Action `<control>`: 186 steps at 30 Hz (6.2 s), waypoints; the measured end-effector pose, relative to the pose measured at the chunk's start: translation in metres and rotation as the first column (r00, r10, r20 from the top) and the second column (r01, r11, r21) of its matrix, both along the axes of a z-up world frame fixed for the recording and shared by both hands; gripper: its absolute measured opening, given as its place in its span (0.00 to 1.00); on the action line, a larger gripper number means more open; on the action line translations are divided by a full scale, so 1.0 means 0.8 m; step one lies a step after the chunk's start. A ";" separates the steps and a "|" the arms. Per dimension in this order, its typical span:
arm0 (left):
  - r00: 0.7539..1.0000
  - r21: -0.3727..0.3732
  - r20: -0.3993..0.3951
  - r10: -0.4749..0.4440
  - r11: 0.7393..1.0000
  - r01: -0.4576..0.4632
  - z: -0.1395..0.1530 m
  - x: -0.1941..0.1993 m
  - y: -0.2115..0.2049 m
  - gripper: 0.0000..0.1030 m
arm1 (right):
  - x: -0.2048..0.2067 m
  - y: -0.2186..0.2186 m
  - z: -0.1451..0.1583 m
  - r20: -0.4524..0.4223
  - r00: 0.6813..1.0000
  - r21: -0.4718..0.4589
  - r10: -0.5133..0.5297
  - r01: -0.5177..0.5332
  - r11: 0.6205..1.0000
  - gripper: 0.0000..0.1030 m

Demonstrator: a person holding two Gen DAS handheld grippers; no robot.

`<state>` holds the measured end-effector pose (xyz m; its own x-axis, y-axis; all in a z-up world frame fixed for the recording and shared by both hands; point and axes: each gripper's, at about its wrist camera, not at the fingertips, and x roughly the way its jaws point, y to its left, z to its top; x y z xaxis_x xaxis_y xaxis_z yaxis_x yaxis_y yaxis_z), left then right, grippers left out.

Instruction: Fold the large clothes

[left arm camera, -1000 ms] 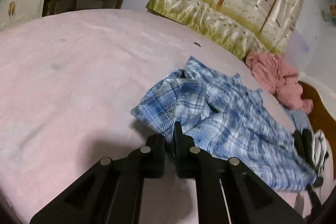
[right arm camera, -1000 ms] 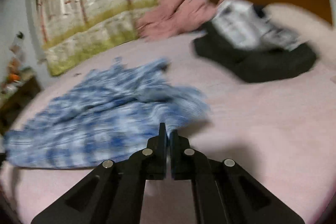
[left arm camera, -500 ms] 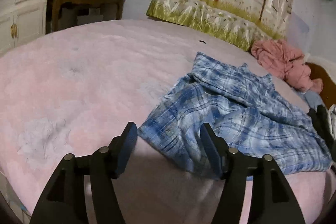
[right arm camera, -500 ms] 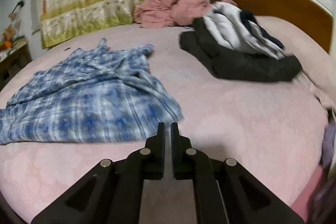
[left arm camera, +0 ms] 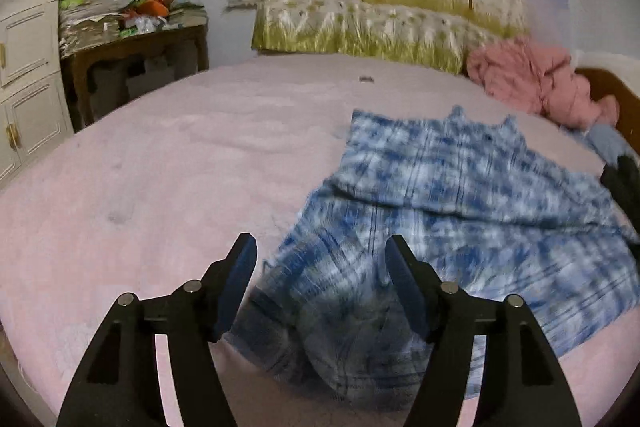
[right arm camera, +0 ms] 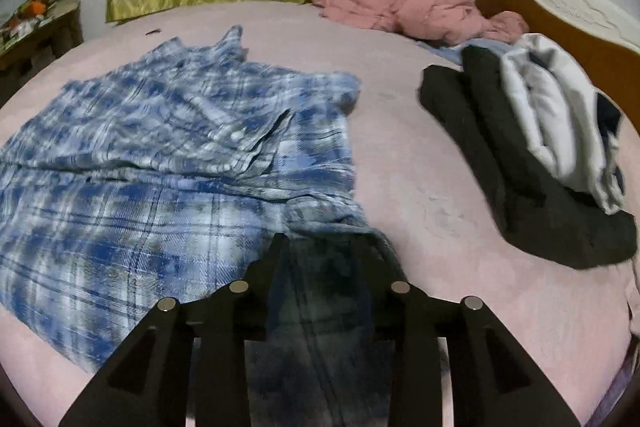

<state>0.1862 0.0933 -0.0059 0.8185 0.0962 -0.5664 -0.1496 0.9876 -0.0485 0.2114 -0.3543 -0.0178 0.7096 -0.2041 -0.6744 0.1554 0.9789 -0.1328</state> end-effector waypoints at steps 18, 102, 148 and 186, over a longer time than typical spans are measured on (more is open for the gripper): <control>0.993 0.050 0.038 -0.111 0.993 0.109 -0.001 -0.021 -0.011 0.78 | -0.015 0.036 0.013 0.038 0.991 -0.148 0.127 -0.121 0.982 0.79; 0.910 0.418 -0.240 -0.339 0.810 0.412 -0.038 0.029 -0.144 1.00 | -0.052 0.166 -0.015 -0.073 0.966 -0.300 0.247 -0.257 0.919 0.90; 0.969 0.182 -0.104 -0.223 0.954 0.239 0.076 0.047 -0.035 0.04 | -0.075 0.023 0.102 0.212 0.975 -0.015 -0.064 0.069 0.997 0.03; 0.970 0.051 0.113 -0.214 0.977 0.209 0.065 0.194 -0.057 0.99 | 0.122 -0.050 0.073 0.333 0.938 0.202 -0.101 0.034 0.979 0.98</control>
